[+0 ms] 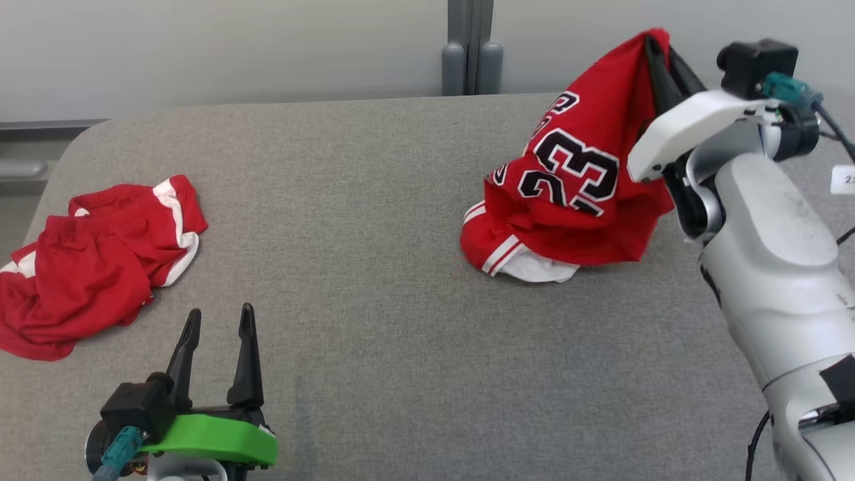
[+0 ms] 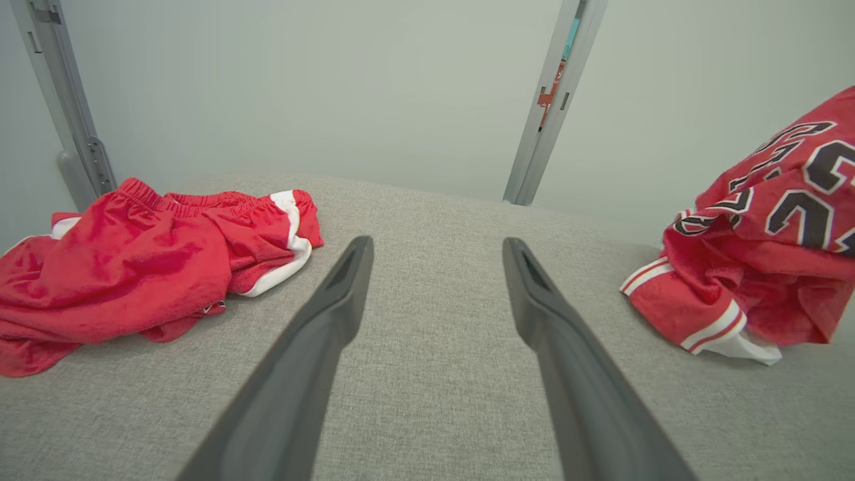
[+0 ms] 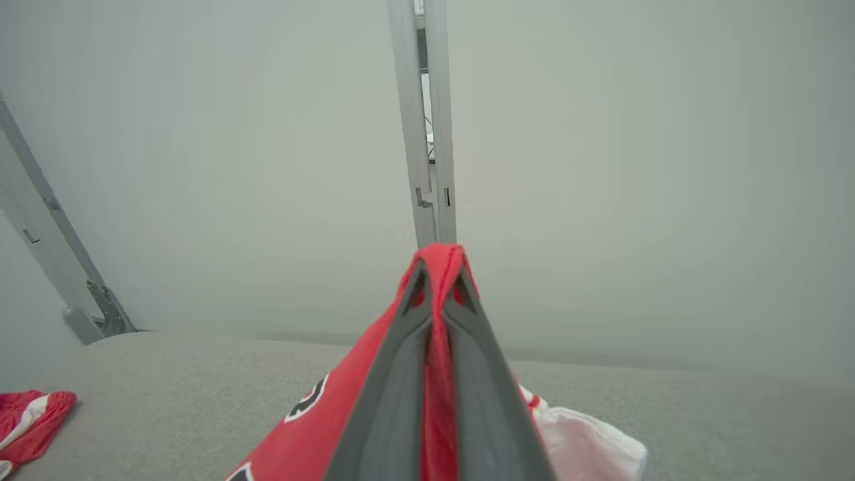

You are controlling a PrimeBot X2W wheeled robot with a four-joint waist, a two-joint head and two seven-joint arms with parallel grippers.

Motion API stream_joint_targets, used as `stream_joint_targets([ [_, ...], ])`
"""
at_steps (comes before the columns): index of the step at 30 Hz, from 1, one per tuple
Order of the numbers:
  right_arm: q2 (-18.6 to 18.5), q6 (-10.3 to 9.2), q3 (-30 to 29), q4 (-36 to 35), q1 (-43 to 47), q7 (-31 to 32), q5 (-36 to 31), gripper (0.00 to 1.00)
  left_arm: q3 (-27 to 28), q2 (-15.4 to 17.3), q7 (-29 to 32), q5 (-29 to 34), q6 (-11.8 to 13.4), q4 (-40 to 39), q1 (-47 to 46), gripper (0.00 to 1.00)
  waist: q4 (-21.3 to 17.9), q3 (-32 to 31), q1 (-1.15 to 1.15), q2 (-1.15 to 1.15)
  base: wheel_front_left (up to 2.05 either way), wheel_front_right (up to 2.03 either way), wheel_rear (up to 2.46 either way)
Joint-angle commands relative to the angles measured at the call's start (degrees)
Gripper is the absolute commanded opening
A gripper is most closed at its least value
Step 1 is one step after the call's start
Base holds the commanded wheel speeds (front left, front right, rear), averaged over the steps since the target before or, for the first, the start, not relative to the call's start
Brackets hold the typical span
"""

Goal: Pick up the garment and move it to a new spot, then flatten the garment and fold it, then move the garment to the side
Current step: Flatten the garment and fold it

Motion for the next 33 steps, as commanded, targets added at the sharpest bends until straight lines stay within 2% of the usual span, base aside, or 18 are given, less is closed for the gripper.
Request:
stream_joint_targets([
  [1, -0.72, -0.02, 0.59, -1.17, -1.94, -0.05, -0.91, 0.00, -0.04, -0.10, -0.03, 0.41, -0.26, 0.04, 0.75, 1.00, -0.51, -1.12, 0.00, 0.00, 0.00, 0.00, 0.00],
  [6, -1.39, -0.01, 2.44, -4.46, -6.08, 0.95, -1.50, 0.00, -0.16, -0.34, -0.03, 0.46, -0.38, 0.07, 1.51, 1.00, -0.37, -2.19, 0.00, 0.00, 0.00, 0.00, 0.00],
  [10, -0.24, -0.01, 3.55, -6.39, -9.33, 0.32, -1.50, 0.00, -0.14, -0.42, -0.03, 0.58, -0.56, -0.10, 1.70, 1.00, -0.12, -2.50, 0.00, 0.00, 0.00, 0.00, 0.00],
  [14, 1.51, -0.02, 2.12, -6.45, -10.79, -1.55, -2.38, 0.00, -0.21, -0.47, -0.03, 0.74, -0.71, -0.22, 1.62, 1.00, 0.31, -2.22, 0.00, 0.00, 0.00, 0.00, 0.00],
  [22, 5.92, -0.02, -3.29, 1.10, -1.99, -2.82, -5.44, 0.00, -0.61, -0.68, -0.03, 0.97, -0.80, -0.14, -0.17, 1.00, 1.01, 0.09, 0.00, 0.00, 0.00, 0.00, 0.00],
  [26, 6.74, -0.02, -0.09, 5.40, 4.14, -1.11, -3.27, 0.00, -0.50, -0.70, -0.04, 1.02, -0.86, 0.01, -0.87, 1.00, 1.01, 1.21, 0.00, 0.00, 0.00, 0.00, 0.00],
  [28, 6.79, -0.02, 3.68, 5.14, 7.02, 0.13, 0.96, 0.00, -0.44, -0.70, -0.03, 0.97, -0.93, 0.12, -1.28, 1.00, 1.00, 1.52, 0.00, 0.00, 0.00, 0.00, 0.00],
  [29, 6.80, -0.02, 5.87, 4.61, 8.45, 0.75, 3.00, 0.13, -0.32, -0.69, -0.03, 0.93, -0.93, 0.16, -1.40, 1.00, 0.86, 1.65, 0.00, 0.00, 0.00, 0.00, 0.00],
  [31, 6.74, -0.02, 9.46, 2.85, 10.82, 2.00, 7.37, 0.18, -0.15, -0.69, -0.03, 0.91, -0.92, 0.26, -1.41, 1.00, 0.45, 1.74, 0.00, 0.00, 0.00, 0.00, 0.00],
  [32, 6.76, -0.02, 11.33, 1.75, 11.85, 2.75, 9.11, 0.34, -0.05, -0.69, -0.03, 0.92, -0.91, 0.29, -1.41, 1.00, 0.25, 1.76, 0.00, 0.00, 0.00, 0.00, 0.00],
  [33, 6.75, -0.02, 13.36, 0.44, 13.02, 3.90, 11.16, 0.69, 0.11, -0.69, -0.03, 0.90, -0.89, 0.34, -1.38, 1.00, -0.04, 1.74, 0.00, 0.00, 0.00, 0.00, 0.00],
])
